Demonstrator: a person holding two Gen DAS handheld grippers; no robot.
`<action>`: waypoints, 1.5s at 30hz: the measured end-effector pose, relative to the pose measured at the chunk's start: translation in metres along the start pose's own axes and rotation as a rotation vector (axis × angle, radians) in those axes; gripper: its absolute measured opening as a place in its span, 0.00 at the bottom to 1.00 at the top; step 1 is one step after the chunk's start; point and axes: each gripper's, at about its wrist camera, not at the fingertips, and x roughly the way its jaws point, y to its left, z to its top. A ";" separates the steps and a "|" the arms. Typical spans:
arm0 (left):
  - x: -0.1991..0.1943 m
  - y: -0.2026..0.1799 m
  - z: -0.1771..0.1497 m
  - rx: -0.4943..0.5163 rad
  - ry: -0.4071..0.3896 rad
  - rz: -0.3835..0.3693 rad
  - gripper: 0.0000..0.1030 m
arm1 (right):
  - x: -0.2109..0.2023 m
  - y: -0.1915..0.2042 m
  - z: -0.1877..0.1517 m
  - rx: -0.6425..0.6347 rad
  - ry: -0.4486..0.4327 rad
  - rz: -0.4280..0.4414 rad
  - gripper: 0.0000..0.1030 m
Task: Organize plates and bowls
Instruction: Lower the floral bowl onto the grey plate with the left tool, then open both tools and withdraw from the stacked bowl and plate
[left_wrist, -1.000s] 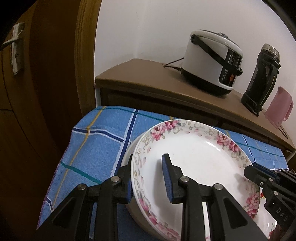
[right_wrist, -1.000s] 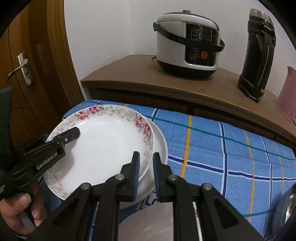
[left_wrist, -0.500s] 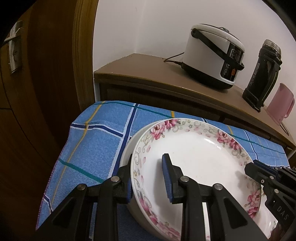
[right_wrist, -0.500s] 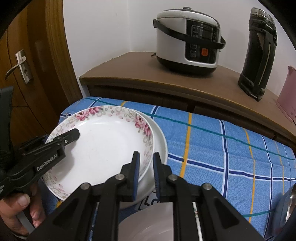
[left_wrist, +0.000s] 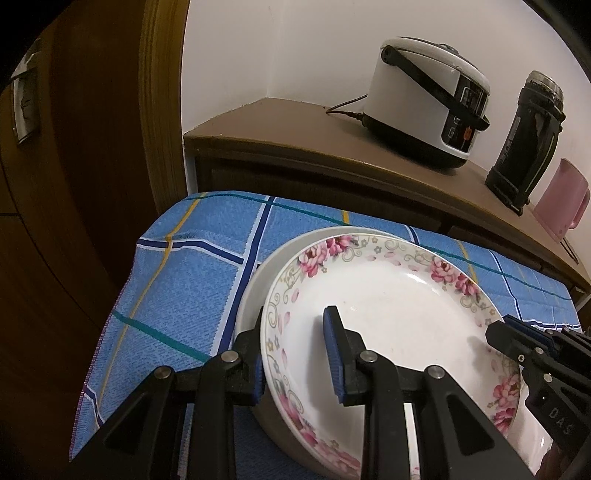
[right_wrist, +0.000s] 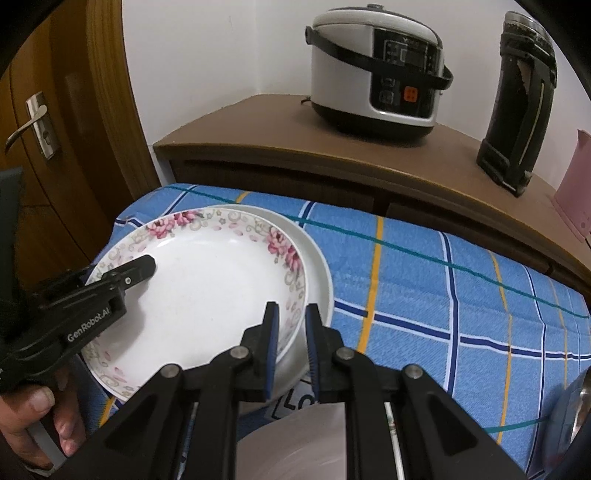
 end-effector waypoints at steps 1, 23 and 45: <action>0.000 0.000 0.000 0.001 0.001 0.001 0.28 | 0.000 0.000 0.000 0.001 0.001 0.000 0.14; 0.001 -0.003 -0.002 0.020 0.013 -0.003 0.29 | 0.005 0.000 -0.002 -0.004 0.009 -0.007 0.14; 0.003 -0.002 -0.003 0.018 0.030 -0.018 0.32 | 0.008 0.001 -0.001 -0.028 0.020 -0.022 0.14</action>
